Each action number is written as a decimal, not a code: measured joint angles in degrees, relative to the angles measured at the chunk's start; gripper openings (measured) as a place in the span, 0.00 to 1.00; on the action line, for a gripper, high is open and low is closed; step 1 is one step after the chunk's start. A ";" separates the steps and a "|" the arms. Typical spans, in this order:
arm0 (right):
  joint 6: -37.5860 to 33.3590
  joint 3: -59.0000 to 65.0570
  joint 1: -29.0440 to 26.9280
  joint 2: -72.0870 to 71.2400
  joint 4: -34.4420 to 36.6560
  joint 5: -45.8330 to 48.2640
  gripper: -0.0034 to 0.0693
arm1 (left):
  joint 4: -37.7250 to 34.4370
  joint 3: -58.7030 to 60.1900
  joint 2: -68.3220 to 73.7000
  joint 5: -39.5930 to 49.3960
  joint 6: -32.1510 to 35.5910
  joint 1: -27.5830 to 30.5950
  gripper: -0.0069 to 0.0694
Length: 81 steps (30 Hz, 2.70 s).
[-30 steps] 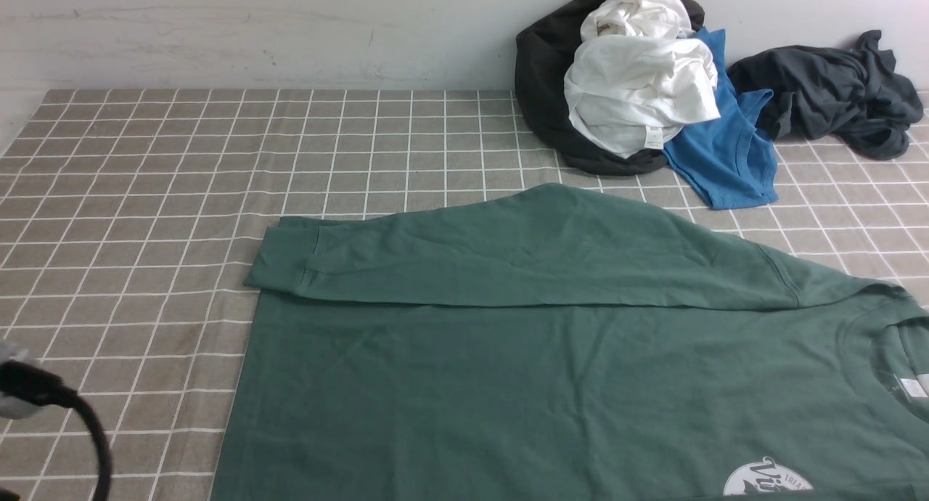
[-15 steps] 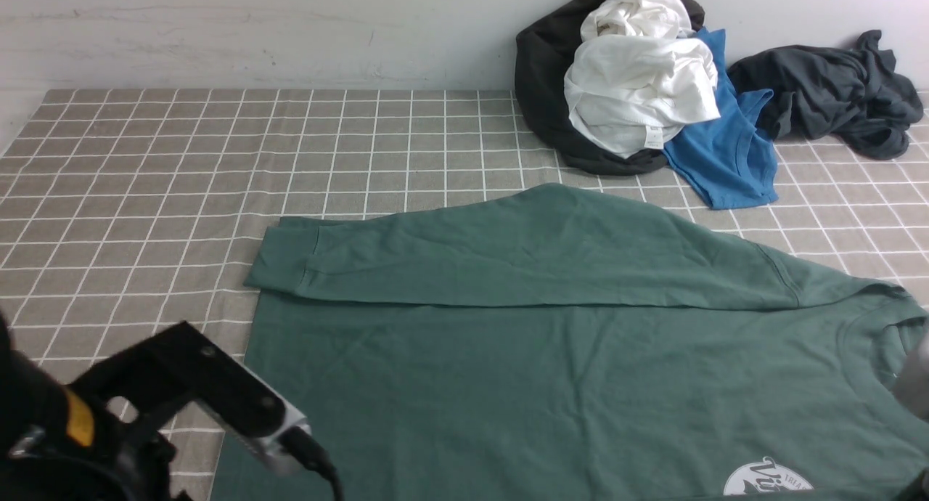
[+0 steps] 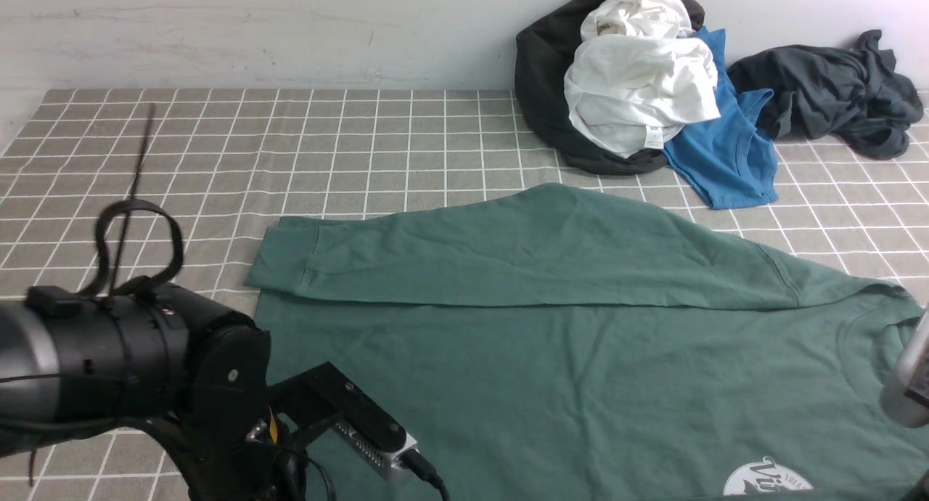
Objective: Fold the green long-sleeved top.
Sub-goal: Use the left arm to clamp the cuff closest to it, then use the left arm to drag and place the cuff at the centered position on the left edge of the fabric, then use the left arm to clamp the cuff farthest from it
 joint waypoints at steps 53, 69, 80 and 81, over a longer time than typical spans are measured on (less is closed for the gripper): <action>2.35 0.00 0.00 0.00 -4.16 -5.87 0.03 | 9.25 -32.18 13.09 10.45 1.02 6.71 0.14; 2.58 0.00 0.00 0.00 -6.48 -6.60 0.03 | 11.51 -35.64 17.72 7.76 -4.38 7.65 0.61; 7.07 0.00 0.00 0.00 -7.70 -13.31 0.03 | 6.53 -40.59 18.31 2.82 -7.74 19.63 0.73; 7.82 0.00 0.00 0.00 -7.89 -14.39 0.03 | 5.98 -40.60 18.70 2.43 -7.74 20.41 0.73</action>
